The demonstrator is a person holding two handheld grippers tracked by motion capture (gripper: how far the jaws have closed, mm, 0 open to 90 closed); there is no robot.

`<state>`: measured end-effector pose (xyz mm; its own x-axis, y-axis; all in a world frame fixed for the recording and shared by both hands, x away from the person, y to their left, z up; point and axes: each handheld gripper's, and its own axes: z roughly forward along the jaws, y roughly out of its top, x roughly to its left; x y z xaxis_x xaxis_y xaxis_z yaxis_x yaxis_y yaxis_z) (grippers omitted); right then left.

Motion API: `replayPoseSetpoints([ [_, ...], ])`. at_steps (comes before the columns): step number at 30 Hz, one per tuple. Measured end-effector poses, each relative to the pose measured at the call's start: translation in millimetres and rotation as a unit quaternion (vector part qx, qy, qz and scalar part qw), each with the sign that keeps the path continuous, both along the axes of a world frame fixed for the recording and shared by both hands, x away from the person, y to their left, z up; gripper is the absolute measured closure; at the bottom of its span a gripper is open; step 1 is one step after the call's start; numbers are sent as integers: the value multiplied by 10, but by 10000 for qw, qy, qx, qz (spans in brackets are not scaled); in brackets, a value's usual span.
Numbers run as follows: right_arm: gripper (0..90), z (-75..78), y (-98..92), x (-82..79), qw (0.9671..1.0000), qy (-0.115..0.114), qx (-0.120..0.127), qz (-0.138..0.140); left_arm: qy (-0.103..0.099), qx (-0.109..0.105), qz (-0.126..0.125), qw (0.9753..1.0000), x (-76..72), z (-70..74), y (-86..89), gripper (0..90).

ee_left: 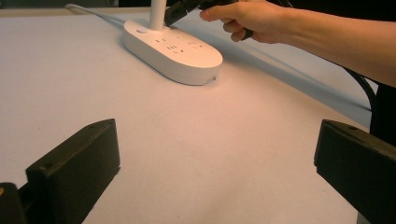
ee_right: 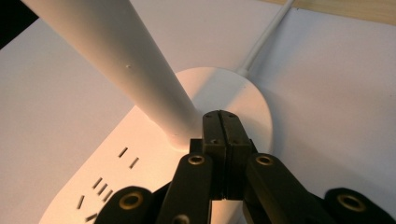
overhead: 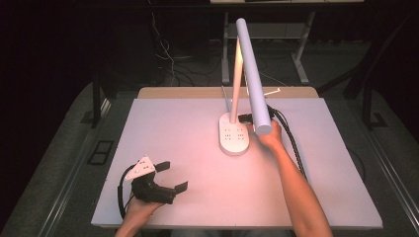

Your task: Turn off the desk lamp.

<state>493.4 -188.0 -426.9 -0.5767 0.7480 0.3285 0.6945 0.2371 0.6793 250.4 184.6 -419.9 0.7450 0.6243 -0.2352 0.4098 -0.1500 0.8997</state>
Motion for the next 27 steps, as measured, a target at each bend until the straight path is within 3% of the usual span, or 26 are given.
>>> replayPoseSetpoints([
  [4,900,-14,-17,7,9999,50,104,-18,4,12,-11,10000,-3,0,-3,0],
  [11,900,-16,30,-18,10000,-63,-56,6,2,25,-19,10000,-4,-1,-7,0],
  [27,900,2,-14,-10,10000,-15,-43,-22,7,23,-28,10000,3,-4,-9,0],
])
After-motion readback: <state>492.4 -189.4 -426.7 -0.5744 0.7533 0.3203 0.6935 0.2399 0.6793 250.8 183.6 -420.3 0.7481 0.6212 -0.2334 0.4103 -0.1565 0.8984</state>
